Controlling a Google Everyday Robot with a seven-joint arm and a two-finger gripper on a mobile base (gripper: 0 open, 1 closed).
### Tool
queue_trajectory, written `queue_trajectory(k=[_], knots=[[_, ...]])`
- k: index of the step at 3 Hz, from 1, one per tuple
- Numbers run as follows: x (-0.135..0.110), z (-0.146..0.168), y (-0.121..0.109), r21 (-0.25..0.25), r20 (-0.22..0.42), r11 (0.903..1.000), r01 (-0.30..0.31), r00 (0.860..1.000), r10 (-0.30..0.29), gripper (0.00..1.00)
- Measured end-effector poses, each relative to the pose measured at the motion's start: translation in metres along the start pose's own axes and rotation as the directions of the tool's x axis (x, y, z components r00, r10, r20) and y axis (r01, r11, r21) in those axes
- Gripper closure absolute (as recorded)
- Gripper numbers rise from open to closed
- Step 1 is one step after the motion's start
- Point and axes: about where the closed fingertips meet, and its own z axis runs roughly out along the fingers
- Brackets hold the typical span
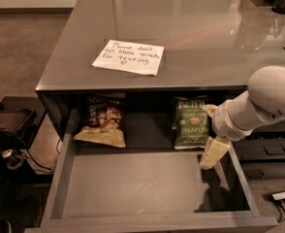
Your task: Pick green jalapeno chip bag from top drawer and place on counter
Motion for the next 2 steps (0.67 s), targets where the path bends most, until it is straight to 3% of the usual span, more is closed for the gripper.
queue_trajectory(k=[1,2], knots=[[0.004,0.006,-0.007,0.034,0.021,0.9971,0.068,0.997,-0.069,0.0],[0.007,0.025,-0.029,0.074,0.113,0.9848,0.157,0.98,-0.165,0.0]])
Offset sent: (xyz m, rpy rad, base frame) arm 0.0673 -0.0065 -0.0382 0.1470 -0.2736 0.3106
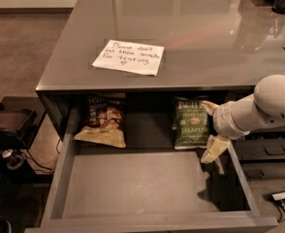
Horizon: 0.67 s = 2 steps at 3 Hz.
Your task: Pick green jalapeno chip bag from top drawer and place on counter
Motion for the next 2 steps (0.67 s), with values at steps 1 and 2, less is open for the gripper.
queue_trajectory(k=[1,2], knots=[[0.0069,0.0325,-0.0226,0.003,0.081,0.9955,0.094,0.992,-0.094,0.0],[0.0071,0.0326,-0.0226,0.004,0.081,0.9955,0.095,0.992,-0.095,0.0]])
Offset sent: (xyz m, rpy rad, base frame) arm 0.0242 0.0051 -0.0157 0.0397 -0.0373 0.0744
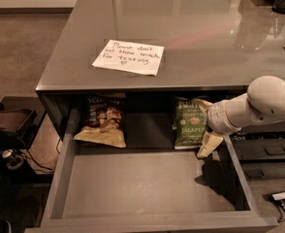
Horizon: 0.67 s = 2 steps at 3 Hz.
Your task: Pick green jalapeno chip bag from top drawer and place on counter
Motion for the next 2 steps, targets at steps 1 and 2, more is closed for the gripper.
queue_trajectory(k=[1,2], knots=[[0.0082,0.0046,0.002,0.016,-0.01,0.9997,0.02,1.0,-0.02,0.0],[0.0138,0.0138,-0.0033,0.036,-0.028,0.9979,0.054,0.998,-0.053,0.0]])
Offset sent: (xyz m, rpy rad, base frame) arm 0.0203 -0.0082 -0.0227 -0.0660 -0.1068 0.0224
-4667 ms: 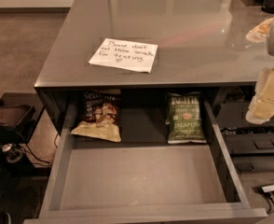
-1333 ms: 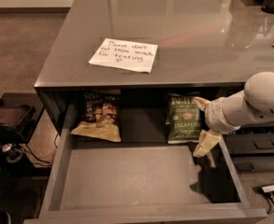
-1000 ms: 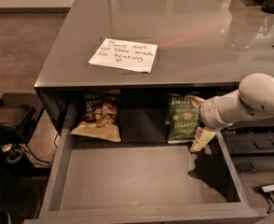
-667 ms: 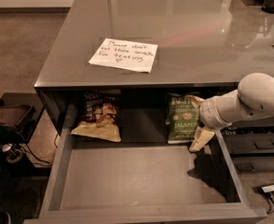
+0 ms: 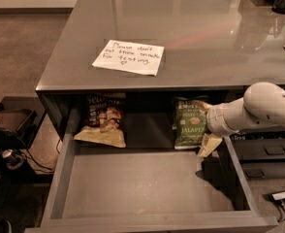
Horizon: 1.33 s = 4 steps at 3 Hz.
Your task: Pick green jalapeno chip bag from top drawer and place on counter
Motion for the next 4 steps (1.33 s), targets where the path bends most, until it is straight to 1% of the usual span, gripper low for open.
queue_trajectory(k=[2,4], knots=[[0.013,0.025,-0.017,0.035,-0.053,0.9987,0.038,0.998,-0.036,0.0],[0.034,0.042,-0.034,0.06,-0.134,0.9967,0.054,0.99,-0.045,0.0]])
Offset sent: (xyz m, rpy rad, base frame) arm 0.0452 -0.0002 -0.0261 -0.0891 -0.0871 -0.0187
